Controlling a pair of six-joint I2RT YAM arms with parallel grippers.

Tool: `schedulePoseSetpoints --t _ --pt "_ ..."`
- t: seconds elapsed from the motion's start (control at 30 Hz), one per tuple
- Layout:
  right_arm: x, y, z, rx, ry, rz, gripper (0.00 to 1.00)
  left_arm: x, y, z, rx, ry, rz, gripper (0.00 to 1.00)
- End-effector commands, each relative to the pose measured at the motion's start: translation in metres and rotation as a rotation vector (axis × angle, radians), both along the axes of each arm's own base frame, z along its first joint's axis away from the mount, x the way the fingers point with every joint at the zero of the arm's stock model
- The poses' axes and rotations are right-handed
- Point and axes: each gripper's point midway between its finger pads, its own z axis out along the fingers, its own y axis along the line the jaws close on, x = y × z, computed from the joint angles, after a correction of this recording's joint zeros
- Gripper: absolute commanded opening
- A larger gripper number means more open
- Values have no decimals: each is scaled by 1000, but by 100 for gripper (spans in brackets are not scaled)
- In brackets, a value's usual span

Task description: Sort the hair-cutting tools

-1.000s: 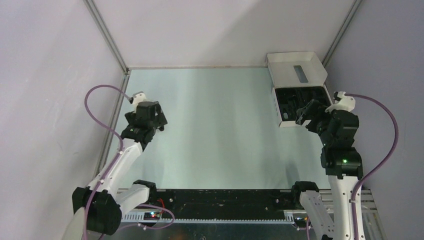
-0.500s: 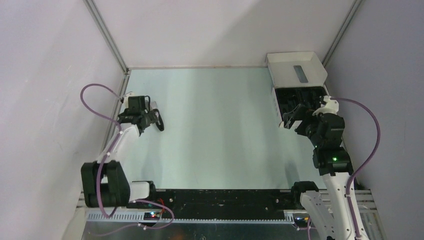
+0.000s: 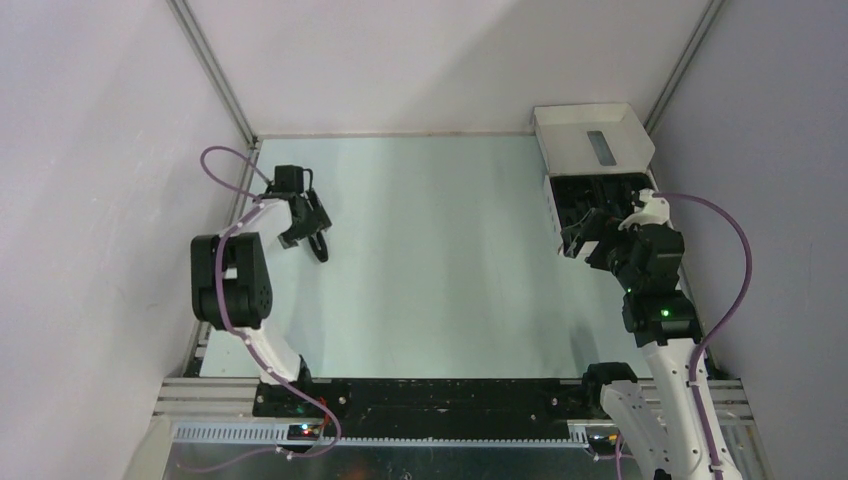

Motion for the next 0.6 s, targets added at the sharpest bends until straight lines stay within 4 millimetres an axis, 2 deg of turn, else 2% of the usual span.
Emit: schedulePoseSetpoints --t 0.0,0.07,0.13,0.23,0.37,0.4,0.47,0.57 --pt "6 0 13 -10 -62 8 99 8 -8 -10 -50 55 -25 81" --pt "6 -2 13 -11 -61 1 99 8 -8 -16 -52 80 -28 78" --pt "6 -2 12 -13 -60 0 99 5 -7 -22 -48 119 -25 70" --pt "5 -2 12 -11 -59 2 99 3 -5 -24 -37 154 -29 63" --pt "3 -3 12 -12 -57 -1 99 -2 -7 -26 -42 174 -50 45" --pt "2 -3 13 -10 -60 -2 99 -2 -9 -24 -51 168 -60 37" --pt "0 -4 15 -9 -68 -7 98 -7 -13 -20 -56 158 -77 28" --pt "-3 -4 13 -7 -63 -10 95 -13 -23 -10 -40 139 -124 18"
